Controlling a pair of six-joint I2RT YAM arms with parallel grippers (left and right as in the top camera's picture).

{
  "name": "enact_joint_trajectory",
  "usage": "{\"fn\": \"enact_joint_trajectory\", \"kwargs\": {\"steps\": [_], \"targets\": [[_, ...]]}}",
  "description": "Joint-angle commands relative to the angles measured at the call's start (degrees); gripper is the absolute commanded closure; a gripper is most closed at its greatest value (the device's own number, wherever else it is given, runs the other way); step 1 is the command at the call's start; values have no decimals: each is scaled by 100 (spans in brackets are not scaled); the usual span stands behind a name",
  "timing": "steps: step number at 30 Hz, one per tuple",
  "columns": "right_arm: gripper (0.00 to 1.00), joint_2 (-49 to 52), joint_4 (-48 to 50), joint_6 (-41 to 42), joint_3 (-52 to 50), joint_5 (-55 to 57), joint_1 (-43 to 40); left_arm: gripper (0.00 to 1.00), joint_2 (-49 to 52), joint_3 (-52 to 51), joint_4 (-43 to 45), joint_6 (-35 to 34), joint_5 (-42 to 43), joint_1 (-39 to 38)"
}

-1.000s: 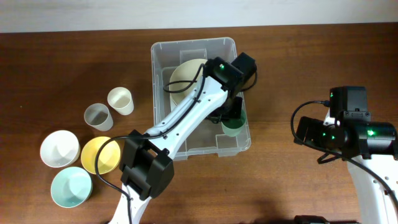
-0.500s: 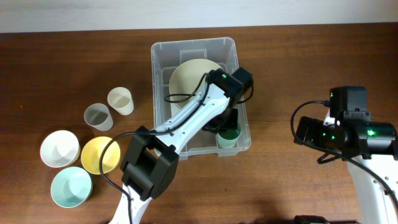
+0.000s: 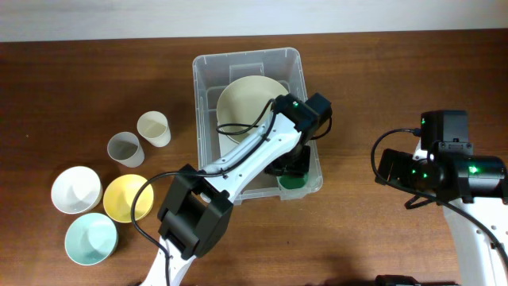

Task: Pack container
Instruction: 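Lower the green cup into the container's front-right corner, release, then move the left gripper to the translucent grey cup and grasp it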

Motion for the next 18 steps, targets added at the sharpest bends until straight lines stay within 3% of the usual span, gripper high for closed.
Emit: {"fn": "enact_joint_trajectory", "kwargs": {"steps": [1,10,18], "targets": [[1,-44,-2,11,0,-15,-37,37,9,-31,-74,142,46,4],[1,-42,0,11,0,-15,-37,34,-422,334,-448,323,-424,780],[1,-42,2,11,0,-13,-37,30,-1891,529,-439,616,-903,2817]]}}
